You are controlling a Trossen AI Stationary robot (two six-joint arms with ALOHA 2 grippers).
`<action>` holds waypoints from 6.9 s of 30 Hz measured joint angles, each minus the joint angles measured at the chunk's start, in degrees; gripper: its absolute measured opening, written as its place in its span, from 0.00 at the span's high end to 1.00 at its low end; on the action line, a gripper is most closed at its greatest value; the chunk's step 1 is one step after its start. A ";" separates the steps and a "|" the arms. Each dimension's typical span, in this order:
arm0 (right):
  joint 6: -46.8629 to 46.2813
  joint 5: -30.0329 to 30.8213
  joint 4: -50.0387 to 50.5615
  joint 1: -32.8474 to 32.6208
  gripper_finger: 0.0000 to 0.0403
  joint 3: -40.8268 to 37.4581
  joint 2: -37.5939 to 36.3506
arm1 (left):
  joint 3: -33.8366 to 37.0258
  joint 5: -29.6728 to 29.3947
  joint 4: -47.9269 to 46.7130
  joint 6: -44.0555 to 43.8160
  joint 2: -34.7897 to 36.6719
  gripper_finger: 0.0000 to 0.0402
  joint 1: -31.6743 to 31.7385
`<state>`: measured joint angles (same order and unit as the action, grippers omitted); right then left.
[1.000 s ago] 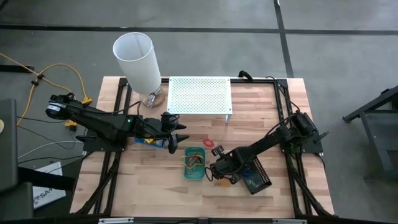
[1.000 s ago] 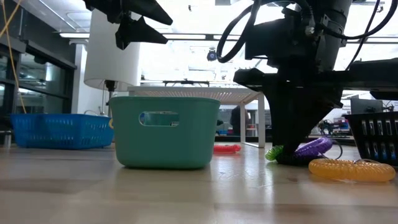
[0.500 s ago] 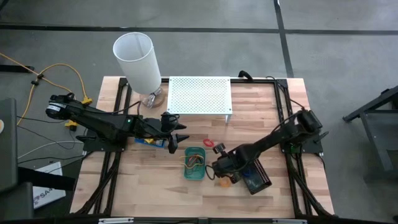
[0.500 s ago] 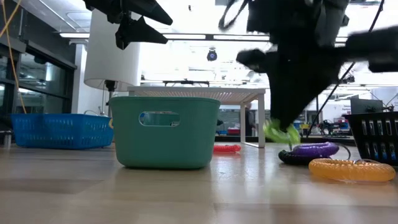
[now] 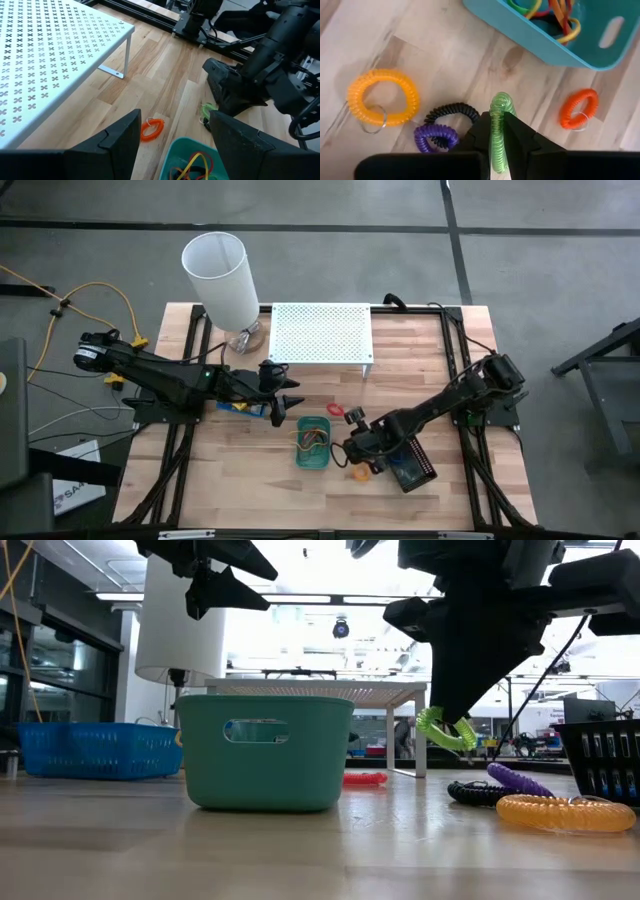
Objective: Pick & Place Office Desk Supplies
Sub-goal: Put the green spiral keychain band into the black bin, then put the purple spiral keychain band into the black bin
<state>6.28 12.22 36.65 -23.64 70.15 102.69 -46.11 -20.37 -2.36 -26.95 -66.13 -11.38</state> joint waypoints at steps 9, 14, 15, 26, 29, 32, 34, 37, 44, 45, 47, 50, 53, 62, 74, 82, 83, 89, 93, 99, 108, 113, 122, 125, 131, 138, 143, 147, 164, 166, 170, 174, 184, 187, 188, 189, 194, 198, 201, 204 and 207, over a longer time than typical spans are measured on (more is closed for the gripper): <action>-7.31 3.54 4.77 -1.37 0.95 -0.04 -3.64 | 0.01 -0.01 0.01 -0.01 0.00 0.43 0.00; -14.91 4.42 9.73 -3.35 0.95 0.00 -6.90 | -0.01 0.00 0.01 0.00 0.00 0.43 0.00; -16.66 4.41 10.51 -3.89 0.95 0.00 -7.44 | -0.01 -0.01 0.01 0.00 0.00 0.43 0.00; -34.47 2.69 20.05 -12.33 0.95 -0.01 -8.85 | 0.01 0.01 0.05 -0.01 0.00 0.43 0.00; -39.04 2.66 21.67 -14.61 0.95 -0.01 -8.85 | 0.01 0.00 0.05 -0.01 0.00 0.43 0.00; -43.64 2.65 22.88 -16.63 0.95 0.00 -8.85 | -0.01 0.00 0.03 0.01 0.00 0.43 0.00; -46.27 2.64 23.44 -17.69 0.95 -0.01 -8.85 | -0.02 -0.01 0.05 0.01 0.00 0.43 0.00; -48.73 2.61 23.58 -18.85 0.95 0.00 -8.85 | 0.00 -0.01 0.05 0.00 0.00 0.43 0.00; -52.19 2.61 24.46 -19.45 0.95 0.00 -8.85 | 0.00 0.00 0.04 0.01 0.00 0.43 0.00; -53.23 2.59 25.14 -19.45 0.95 -0.02 -8.73 | 0.00 -0.02 0.04 0.00 0.00 0.43 0.00; -55.34 2.46 25.34 -19.39 0.95 -0.93 -8.66 | 0.01 -0.02 0.03 -0.01 0.00 0.43 0.00; -57.61 1.87 23.26 -19.39 0.95 -3.77 -8.55 | 0.01 0.00 0.03 -0.01 0.00 0.43 0.00; -58.61 0.96 18.88 -19.39 0.95 -6.65 -8.55 | 0.00 -0.01 0.04 0.00 0.00 0.43 0.00; -60.61 1.47 17.71 -19.34 0.87 -8.37 -8.52 | -0.01 0.00 0.03 0.00 0.00 0.43 0.00; -60.49 1.47 17.71 -19.34 0.76 -8.37 -8.52 | -0.01 0.00 0.04 -0.01 0.00 0.43 0.00; -59.81 2.57 18.88 -18.69 0.77 -8.35 -8.62 | 0.00 -0.01 0.03 -0.01 0.00 0.43 0.00; -59.42 2.85 19.06 -18.33 0.77 -8.35 -8.81 | -0.01 0.01 0.03 0.01 0.00 0.43 0.00; -53.09 2.78 17.40 -14.19 0.77 -8.33 -10.31 | 0.01 0.00 0.03 -0.01 0.00 0.43 0.00; -46.95 2.44 15.74 -11.38 0.77 -8.33 -11.68 | -0.02 -0.02 0.05 -0.01 0.00 0.43 0.00; -35.98 0.75 11.49 -7.73 0.77 -8.11 -12.02 | 0.01 -0.01 0.05 -0.01 0.00 0.43 0.00; -22.39 -1.89 2.81 -3.21 0.77 -8.11 -11.41 | 0.01 -0.01 0.05 -0.01 0.00 0.43 0.00; -20.00 -1.88 1.99 -1.55 0.77 -8.13 -11.41 | 0.00 -0.01 0.05 -0.01 0.00 0.43 0.00; -19.28 -1.71 0.58 -0.92 0.77 -8.13 -10.50 | -0.01 0.01 0.05 0.01 0.00 0.43 0.00; -18.72 -1.78 -0.01 -0.98 0.77 -8.13 -8.69 | 0.01 -0.02 0.05 0.00 0.00 0.43 0.00; -18.51 -4.96 -1.34 -0.83 0.77 -8.20 -5.51 | 0.01 0.00 0.05 0.00 0.02 0.43 0.00; -18.48 -4.75 -1.46 -0.70 0.77 -8.17 -4.66 | -0.02 0.00 0.10 0.01 0.02 0.43 0.00; -19.08 -4.25 -1.40 -0.70 0.77 -8.17 -4.66 | -0.01 -0.01 0.07 -0.01 0.02 0.43 0.00; -19.90 -4.35 -1.65 -0.58 0.77 -8.15 -3.57 | -0.02 -0.01 0.09 -0.01 0.02 0.43 0.00; -20.19 -6.70 -2.95 -0.25 0.77 -8.04 2.18 | -0.02 0.01 0.31 -0.01 0.02 0.43 0.00; -20.18 -6.72 -2.90 -0.05 0.77 -8.04 2.21 | -0.02 -0.02 0.31 -0.01 0.02 0.43 0.00; -20.18 -6.81 -2.87 0.15 0.77 -8.07 2.21 | -0.02 0.01 0.31 -0.01 0.02 0.43 0.00; -20.17 -6.61 -2.68 0.20 0.78 -8.14 2.41 | -0.02 -0.02 0.31 -0.01 0.02 0.43 0.00; -20.15 -6.67 -2.59 0.22 0.93 -8.17 2.43 | -0.02 -0.02 0.29 -0.01 0.02 0.43 0.00; -20.15 -6.70 -2.59 0.22 0.94 -8.17 2.43 | -0.02 -0.02 0.29 -0.01 0.02 0.43 0.00; -20.15 -6.70 -2.59 0.22 0.94 -8.17 2.43 | -0.02 -0.01 0.29 -0.01 0.02 0.43 0.00; -20.15 -6.73 -2.60 0.22 0.94 -8.17 2.43 | -0.02 -0.02 0.29 -0.01 0.02 0.43 0.00; -20.15 -6.81 -2.60 0.22 0.92 -8.17 2.32 | -0.02 0.00 0.29 -0.01 0.02 0.43 0.00; -20.12 -7.30 -2.19 0.47 0.93 -7.92 0.21 | -0.02 0.01 0.29 -0.01 0.02 0.43 0.00; -20.02 -7.57 -0.42 0.55 0.94 -7.07 -2.74 | -0.02 0.01 0.27 0.01 0.02 0.43 0.00; -19.71 -6.50 -0.74 0.81 0.94 -6.47 -5.99 | -0.02 0.01 0.27 0.01 0.02 0.43 0.00; -19.77 -4.73 0.33 0.88 0.94 -6.57 -8.63 | -0.02 -0.01 0.27 -0.01 0.02 0.43 0.00</action>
<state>-13.50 7.49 36.98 -22.76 63.58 94.06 -46.13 -20.37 -2.09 -26.96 -66.11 -11.38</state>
